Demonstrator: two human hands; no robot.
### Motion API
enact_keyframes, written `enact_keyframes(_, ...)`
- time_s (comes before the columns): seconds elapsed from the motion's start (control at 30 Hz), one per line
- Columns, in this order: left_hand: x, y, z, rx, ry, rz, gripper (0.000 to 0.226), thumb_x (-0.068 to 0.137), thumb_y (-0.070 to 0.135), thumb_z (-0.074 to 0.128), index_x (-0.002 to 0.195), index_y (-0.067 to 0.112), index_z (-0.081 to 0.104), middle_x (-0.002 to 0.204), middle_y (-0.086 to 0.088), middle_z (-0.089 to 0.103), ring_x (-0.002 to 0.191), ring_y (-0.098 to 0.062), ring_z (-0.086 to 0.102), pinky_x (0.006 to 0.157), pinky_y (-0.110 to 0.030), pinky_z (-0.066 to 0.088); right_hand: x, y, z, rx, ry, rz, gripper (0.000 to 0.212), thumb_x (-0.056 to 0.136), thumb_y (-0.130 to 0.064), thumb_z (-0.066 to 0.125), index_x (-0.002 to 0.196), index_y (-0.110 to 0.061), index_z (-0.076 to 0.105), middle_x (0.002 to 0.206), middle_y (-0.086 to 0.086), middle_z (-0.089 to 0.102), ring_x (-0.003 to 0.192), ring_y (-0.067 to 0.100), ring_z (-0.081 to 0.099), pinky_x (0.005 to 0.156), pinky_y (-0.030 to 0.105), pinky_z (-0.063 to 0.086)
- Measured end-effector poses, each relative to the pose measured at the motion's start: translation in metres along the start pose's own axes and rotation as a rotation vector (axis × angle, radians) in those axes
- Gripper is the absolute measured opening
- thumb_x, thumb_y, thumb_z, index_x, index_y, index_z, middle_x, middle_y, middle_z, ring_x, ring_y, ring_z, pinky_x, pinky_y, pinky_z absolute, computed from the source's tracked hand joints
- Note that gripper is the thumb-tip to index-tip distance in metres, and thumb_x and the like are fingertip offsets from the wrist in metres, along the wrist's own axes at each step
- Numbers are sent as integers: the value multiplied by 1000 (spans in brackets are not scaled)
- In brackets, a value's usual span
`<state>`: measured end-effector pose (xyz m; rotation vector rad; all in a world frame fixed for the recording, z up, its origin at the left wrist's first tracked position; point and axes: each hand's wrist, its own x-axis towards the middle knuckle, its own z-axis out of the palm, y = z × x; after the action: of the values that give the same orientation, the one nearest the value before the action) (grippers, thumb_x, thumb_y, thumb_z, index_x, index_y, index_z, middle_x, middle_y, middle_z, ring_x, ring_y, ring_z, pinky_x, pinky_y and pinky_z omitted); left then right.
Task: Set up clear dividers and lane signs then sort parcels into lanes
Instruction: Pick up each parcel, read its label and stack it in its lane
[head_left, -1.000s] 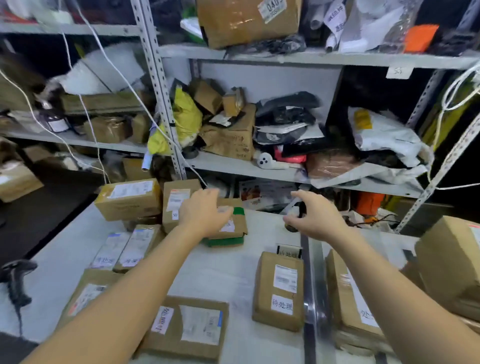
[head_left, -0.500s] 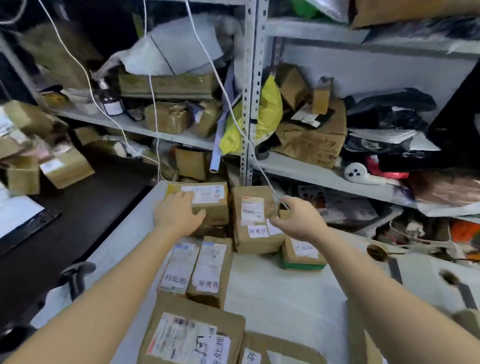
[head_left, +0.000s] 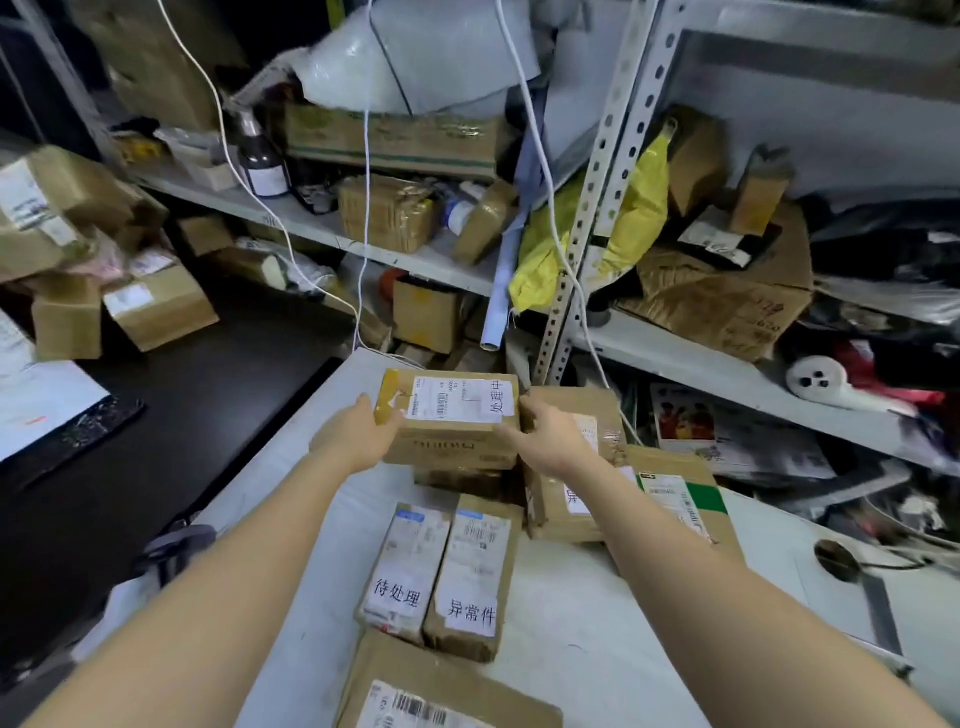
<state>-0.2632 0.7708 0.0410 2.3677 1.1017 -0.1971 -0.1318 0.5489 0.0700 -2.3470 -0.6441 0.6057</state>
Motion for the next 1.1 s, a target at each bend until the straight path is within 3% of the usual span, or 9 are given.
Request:
enact_keyframes(0.1,5,0,6,-312,-70,-35,55,105,50,39,148,16,36,142,-15,53,122,-33,53,91,-39,44,10,0,9,47,-1,58,63,95,-50,63,147,-18,52,138,-3,63,120,22,61,99,38,53)
enact_keyframes(0.2,6,5,9,-409,-51,-32,46,105,46,43,138,15,39,135,-14,56,110,-29,54,90,-40,47,21,9,18,132,45,93,57,92,-47,67,142,-20,59,121,-3,72,97,14,68,87,41,60)
enact_keyframes(0.4,1,11,6,-382,47,38,40,104,46,45,130,17,42,128,-9,60,108,-28,58,85,-40,50,14,11,15,268,103,80,47,92,-37,72,135,-19,66,121,-10,70,102,11,64,89,33,57)
enact_keyframes(0.5,-7,14,2,-366,79,65,40,103,47,47,129,17,44,126,-9,61,106,-27,59,82,-39,49,8,14,6,293,138,45,50,90,-39,74,136,-21,65,126,-9,70,111,13,65,96,36,57)
enact_keyframes(0.73,-56,35,-14,-347,199,127,43,101,50,50,131,20,51,114,-4,62,102,-25,57,76,-37,45,-25,20,-23,356,132,-35,40,88,-38,75,126,-27,72,119,-13,73,110,10,66,97,34,56)
enact_keyframes(0.83,-85,45,-23,-343,264,141,43,100,52,51,131,23,53,107,0,59,100,-26,55,75,-37,41,-44,20,-38,407,127,-61,36,86,-38,76,121,-28,75,108,-14,76,95,7,68,74,23,56)
enact_keyframes(0.9,-104,54,-28,-350,285,129,47,99,57,49,130,23,55,107,0,59,99,-26,53,77,-38,42,-63,18,-52,417,127,-80,27,86,-37,75,112,-29,78,97,-15,77,77,5,63,58,18,47)
enact_keyframes(1.0,-130,70,-28,-352,297,154,43,97,60,50,123,26,57,107,1,62,98,-26,56,77,-40,45,-88,28,-74,438,145,-96,7,86,-31,77,92,-34,76,88,-17,76,75,5,65,65,27,56)
enact_keyframes(1.1,-158,96,-18,-355,314,208,43,97,60,51,123,26,57,106,1,64,99,-27,59,76,-41,48,-120,51,-101,436,185,-118,15,84,-32,78,98,-28,79,89,-17,77,85,8,71,77,31,62)
